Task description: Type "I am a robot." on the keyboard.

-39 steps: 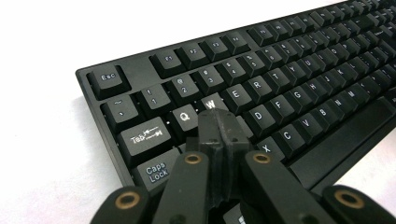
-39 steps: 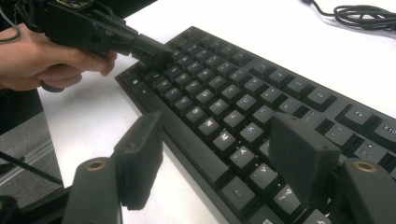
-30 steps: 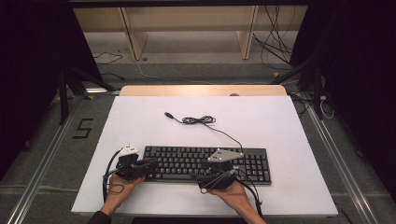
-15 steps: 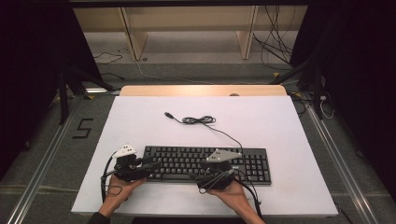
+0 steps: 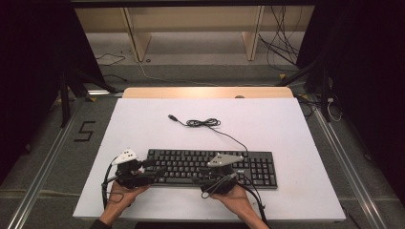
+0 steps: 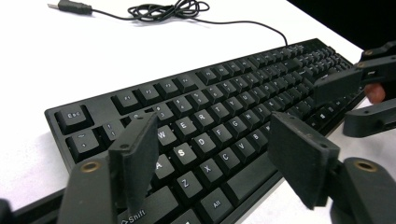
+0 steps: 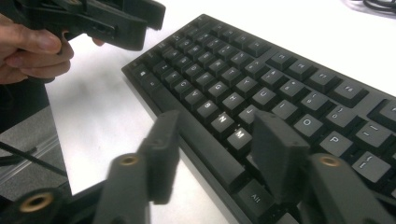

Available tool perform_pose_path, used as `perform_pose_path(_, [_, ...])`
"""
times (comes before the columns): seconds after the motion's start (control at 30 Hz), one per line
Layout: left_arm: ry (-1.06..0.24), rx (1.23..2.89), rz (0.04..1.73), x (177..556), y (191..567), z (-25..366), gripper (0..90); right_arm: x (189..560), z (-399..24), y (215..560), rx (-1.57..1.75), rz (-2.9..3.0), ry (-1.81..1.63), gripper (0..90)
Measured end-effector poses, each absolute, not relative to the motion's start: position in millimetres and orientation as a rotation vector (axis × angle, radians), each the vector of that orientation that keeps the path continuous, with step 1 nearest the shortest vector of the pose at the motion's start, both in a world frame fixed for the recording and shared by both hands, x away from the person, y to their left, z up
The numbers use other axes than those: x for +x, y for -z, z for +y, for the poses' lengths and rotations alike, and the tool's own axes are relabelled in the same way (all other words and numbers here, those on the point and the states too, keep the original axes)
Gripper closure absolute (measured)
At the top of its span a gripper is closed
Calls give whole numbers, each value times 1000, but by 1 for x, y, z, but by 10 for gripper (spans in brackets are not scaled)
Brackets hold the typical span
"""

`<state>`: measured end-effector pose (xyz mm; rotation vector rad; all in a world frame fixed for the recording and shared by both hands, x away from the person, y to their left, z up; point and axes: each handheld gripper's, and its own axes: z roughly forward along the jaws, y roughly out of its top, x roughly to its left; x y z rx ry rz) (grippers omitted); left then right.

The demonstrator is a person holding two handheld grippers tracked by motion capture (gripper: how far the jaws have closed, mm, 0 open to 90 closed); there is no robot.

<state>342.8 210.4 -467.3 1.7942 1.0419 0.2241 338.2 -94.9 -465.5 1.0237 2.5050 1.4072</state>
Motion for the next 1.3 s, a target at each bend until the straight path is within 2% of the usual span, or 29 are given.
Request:
perform_pose_path(0.63, [-249,1778,995,331,460,206,291,339,-87,475,1009,2551,-1330,884])
perform_pose_path(1.3, [-245,1794,992,327,460,203,283,342,-84,481,1020,2568,-1293,900])
